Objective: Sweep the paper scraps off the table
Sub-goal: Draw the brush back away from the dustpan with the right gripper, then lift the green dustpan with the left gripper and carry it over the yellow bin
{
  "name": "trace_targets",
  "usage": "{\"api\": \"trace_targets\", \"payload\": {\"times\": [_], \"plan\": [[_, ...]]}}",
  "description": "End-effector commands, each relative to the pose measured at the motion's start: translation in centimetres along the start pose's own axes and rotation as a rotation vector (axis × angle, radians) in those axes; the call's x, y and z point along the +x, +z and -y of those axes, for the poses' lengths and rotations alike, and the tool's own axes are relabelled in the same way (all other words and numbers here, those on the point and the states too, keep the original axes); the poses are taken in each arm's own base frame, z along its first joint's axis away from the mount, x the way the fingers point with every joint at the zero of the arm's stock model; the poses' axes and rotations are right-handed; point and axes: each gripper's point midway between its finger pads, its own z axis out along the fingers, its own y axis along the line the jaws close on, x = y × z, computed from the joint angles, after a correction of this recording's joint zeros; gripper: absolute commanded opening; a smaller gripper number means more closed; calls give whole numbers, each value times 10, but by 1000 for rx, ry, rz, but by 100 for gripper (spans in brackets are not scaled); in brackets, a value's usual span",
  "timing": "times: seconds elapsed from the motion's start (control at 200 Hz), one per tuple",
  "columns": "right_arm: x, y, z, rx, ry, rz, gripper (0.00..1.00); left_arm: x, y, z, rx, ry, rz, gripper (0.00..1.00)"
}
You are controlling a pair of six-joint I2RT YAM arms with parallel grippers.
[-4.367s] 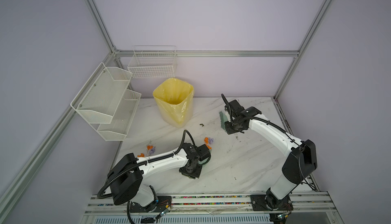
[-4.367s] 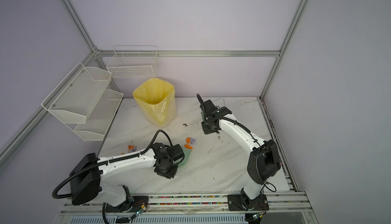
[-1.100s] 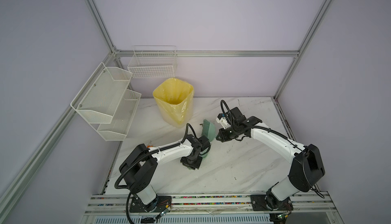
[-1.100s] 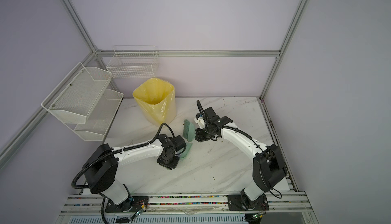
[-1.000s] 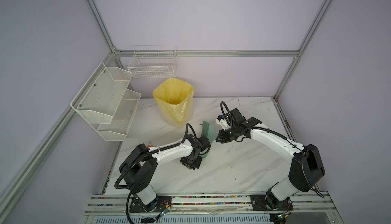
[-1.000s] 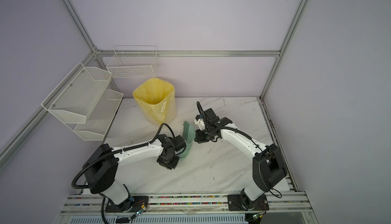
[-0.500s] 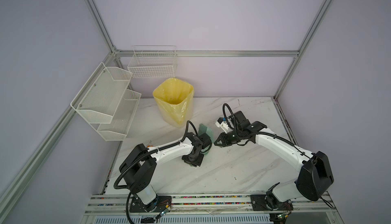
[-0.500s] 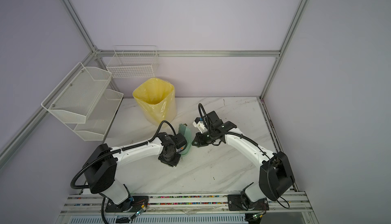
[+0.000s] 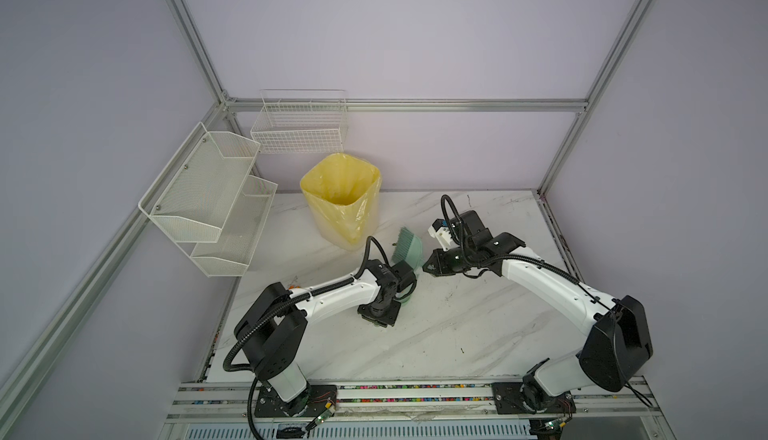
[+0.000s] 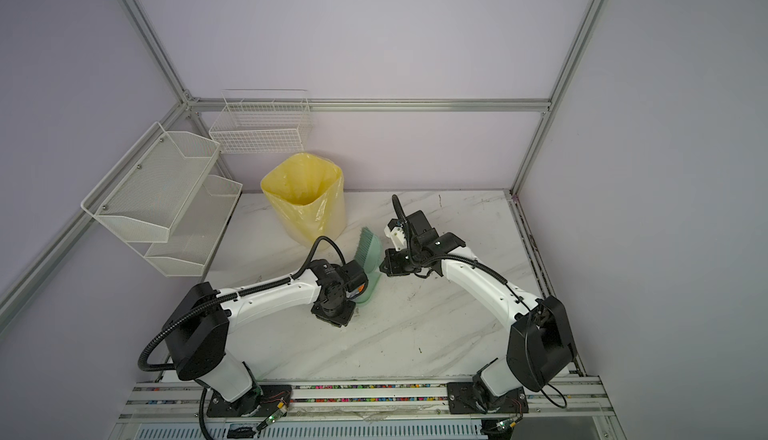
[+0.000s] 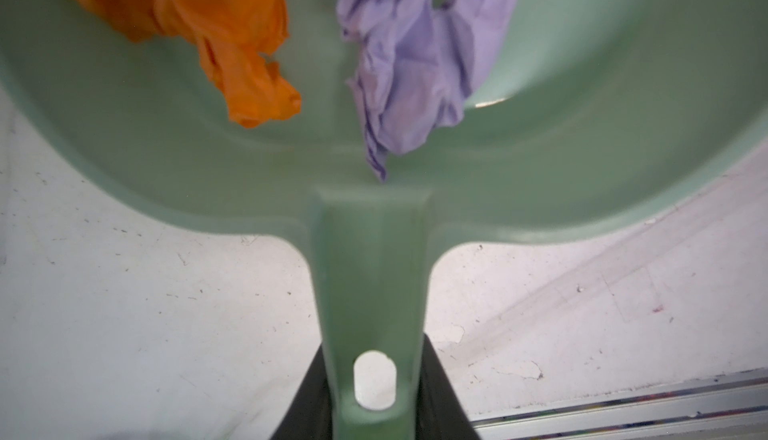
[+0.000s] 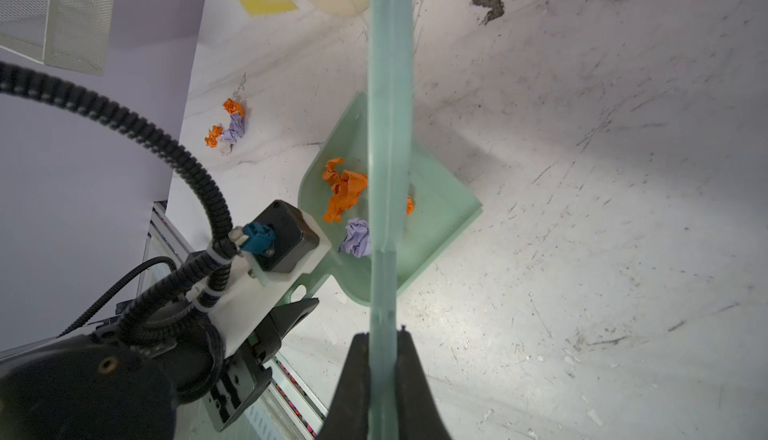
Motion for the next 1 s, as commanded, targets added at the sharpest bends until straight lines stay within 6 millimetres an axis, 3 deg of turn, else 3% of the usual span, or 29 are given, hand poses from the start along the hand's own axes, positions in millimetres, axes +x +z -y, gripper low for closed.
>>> {"api": "trace_targets", "payload": {"times": [0.0,0.15,0.46,0.76,0.995], "plan": [[-27,-12,-6,-11,10,100,0,-24,-35,10,67,-44,111,0],[-37,-24,-5,-33,36,158,0,-25,-42,7,65,-49,137,0],[-47,-44,32,29,129,250,0,-28,-57,6,79,-56,174,0],[-35,-36,84,114,250,247,0,-27,-72,14,142,-57,184,0],[-24,-29,99,132,281,246,0,-26,-86,11,140,-56,191,0]]}}
